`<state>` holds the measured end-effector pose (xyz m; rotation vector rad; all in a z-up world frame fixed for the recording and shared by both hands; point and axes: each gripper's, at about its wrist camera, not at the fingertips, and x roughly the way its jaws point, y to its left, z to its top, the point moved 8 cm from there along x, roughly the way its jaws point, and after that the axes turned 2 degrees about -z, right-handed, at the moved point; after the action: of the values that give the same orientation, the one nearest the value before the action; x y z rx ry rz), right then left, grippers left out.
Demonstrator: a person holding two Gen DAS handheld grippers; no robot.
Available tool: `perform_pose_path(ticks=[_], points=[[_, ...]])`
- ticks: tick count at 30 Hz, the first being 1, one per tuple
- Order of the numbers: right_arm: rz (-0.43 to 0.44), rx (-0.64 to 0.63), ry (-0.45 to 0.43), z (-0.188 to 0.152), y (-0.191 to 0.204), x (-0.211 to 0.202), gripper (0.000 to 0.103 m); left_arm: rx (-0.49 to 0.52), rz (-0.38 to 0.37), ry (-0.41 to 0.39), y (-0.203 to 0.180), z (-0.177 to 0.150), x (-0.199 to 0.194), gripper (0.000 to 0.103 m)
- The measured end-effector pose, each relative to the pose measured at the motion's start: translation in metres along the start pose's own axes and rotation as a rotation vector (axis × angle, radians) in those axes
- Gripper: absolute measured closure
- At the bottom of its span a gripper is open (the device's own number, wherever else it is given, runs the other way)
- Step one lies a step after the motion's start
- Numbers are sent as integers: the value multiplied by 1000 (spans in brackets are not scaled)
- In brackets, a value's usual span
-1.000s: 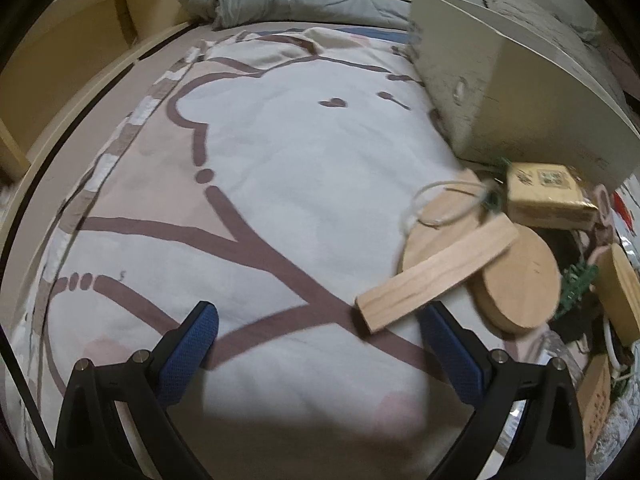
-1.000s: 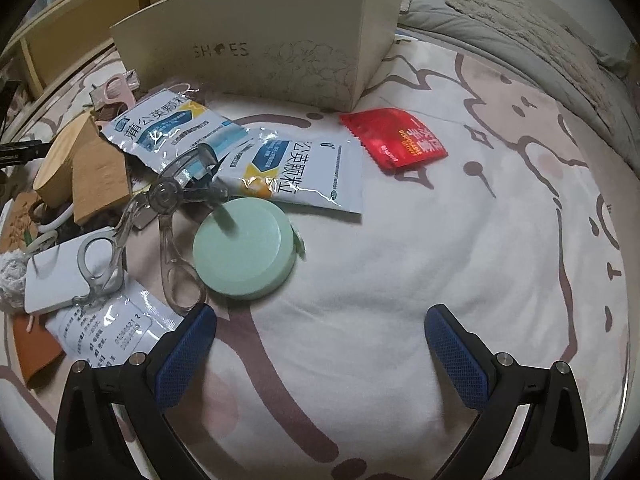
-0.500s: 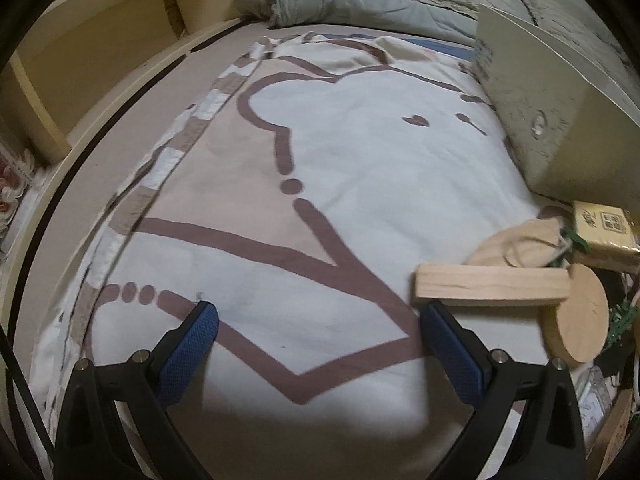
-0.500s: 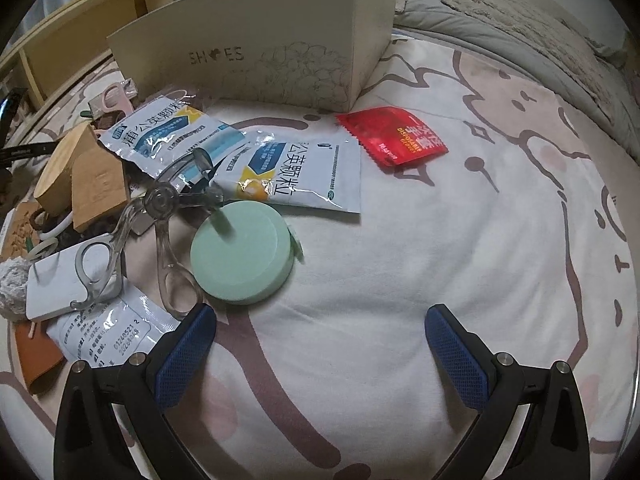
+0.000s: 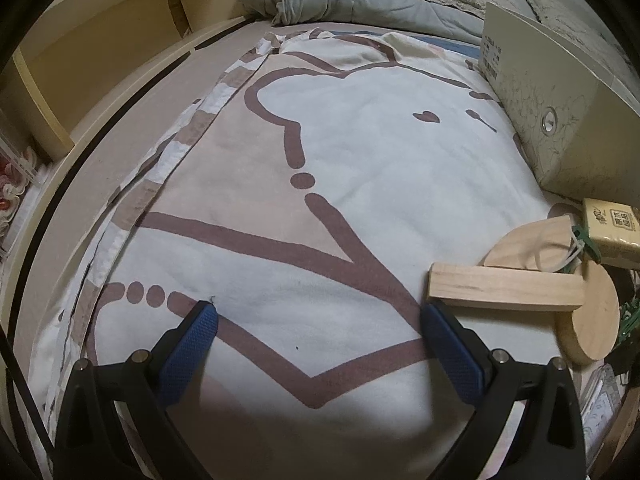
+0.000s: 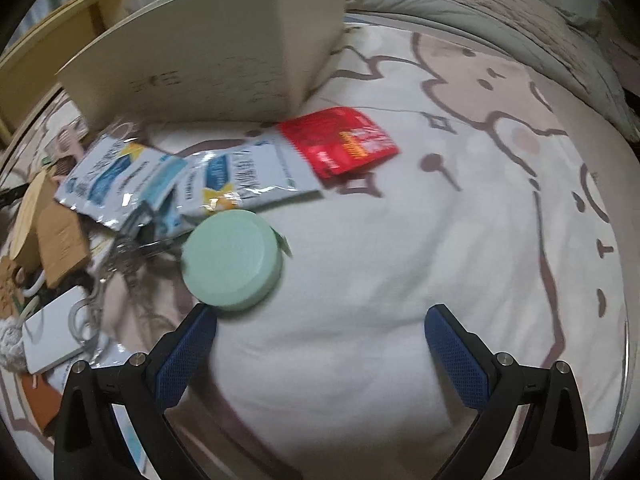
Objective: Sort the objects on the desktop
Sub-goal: 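Move the left tool toward the wooden stick while the right tool approaches the green compact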
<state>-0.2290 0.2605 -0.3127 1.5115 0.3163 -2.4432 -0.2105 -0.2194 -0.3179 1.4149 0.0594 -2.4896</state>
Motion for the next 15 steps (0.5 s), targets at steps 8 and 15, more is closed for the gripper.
perform_pose_path(ticks=[8,15], points=[[-5,-71,-30,7,11,-12,0,7,-9,7,-2,-3,0,0],[-12,-130,-35,13,32,-4,0,64,-103,7,-23,-7,-9,0]])
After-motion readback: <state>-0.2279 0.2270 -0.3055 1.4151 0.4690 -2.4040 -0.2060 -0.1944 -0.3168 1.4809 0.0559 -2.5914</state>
